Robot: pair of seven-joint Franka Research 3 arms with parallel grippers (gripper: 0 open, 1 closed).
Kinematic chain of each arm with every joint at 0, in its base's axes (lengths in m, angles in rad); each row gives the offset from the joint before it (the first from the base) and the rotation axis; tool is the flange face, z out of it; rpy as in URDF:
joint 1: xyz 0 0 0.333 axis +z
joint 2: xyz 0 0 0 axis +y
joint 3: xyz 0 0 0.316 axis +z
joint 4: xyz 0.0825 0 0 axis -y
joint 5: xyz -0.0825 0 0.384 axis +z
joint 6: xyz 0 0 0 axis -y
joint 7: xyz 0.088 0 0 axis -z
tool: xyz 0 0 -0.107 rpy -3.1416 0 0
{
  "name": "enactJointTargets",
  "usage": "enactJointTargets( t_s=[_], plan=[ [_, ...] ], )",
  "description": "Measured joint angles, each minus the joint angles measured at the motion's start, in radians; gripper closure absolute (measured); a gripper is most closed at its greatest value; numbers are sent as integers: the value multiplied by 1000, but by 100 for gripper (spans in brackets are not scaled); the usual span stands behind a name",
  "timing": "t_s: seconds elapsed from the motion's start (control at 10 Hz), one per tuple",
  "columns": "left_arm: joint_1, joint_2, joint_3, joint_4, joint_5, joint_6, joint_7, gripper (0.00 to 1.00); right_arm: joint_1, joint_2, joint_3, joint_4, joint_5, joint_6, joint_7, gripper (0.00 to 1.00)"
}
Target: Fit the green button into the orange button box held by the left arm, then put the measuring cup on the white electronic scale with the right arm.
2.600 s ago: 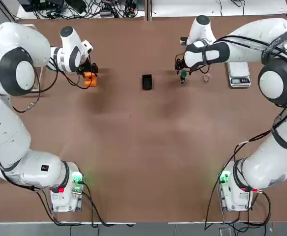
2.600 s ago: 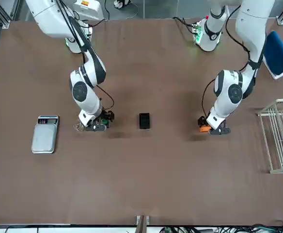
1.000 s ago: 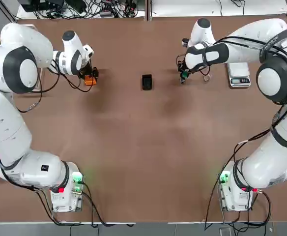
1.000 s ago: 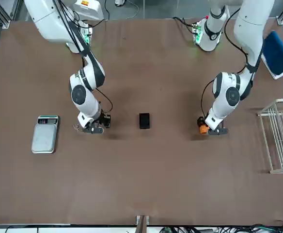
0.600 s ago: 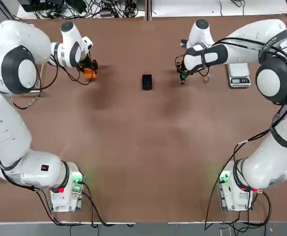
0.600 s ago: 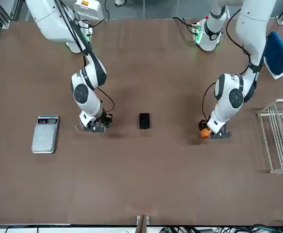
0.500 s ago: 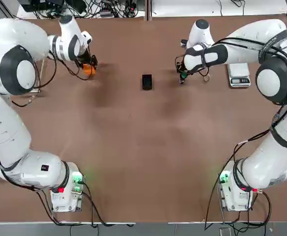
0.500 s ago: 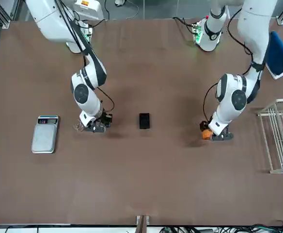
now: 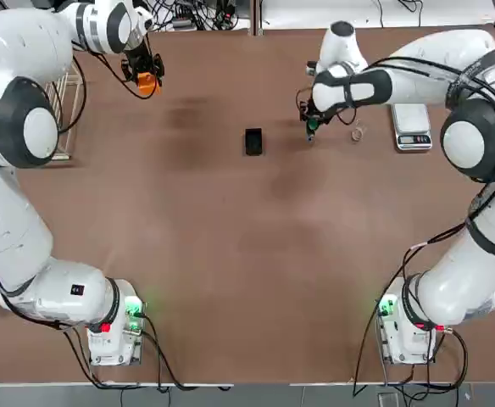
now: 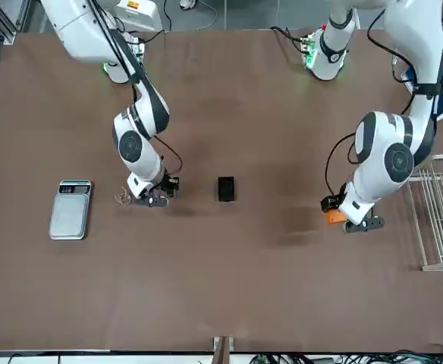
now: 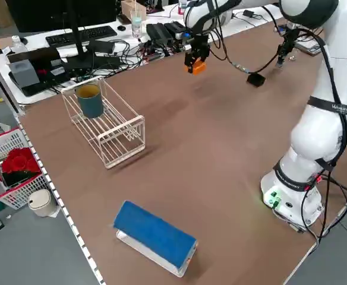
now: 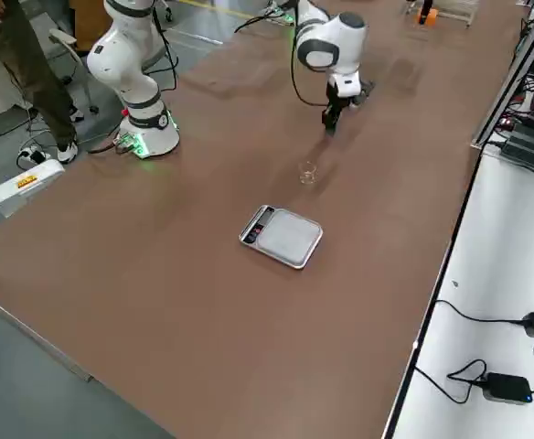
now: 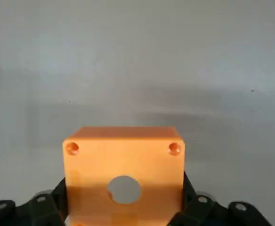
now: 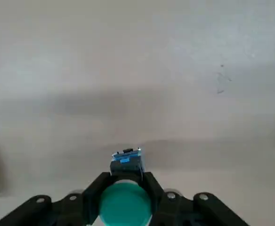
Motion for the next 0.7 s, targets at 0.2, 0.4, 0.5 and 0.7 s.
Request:
enactJointTargets(
  t_s=[0.2, 0.4, 0.5, 0.7],
  plan=[
    [0, 2, -13, 21, 0, -12, -31, 14, 6, -5, 54, 176, -32, -182, 60, 63],
    [-4, 3, -24, 72, 0, -74, -55, 14, 34, -2, 103, 255, -70, -230, 127, 63],
    [-5, 3, -25, 96, 0, -97, -55, 14, 69, 16, 114, 277, -103, -228, 183, 63],
    [-5, 4, -30, 122, 0, -121, -56, 14, 163, 113, 117, 375, -180, -220, 316, 63]
  ],
)
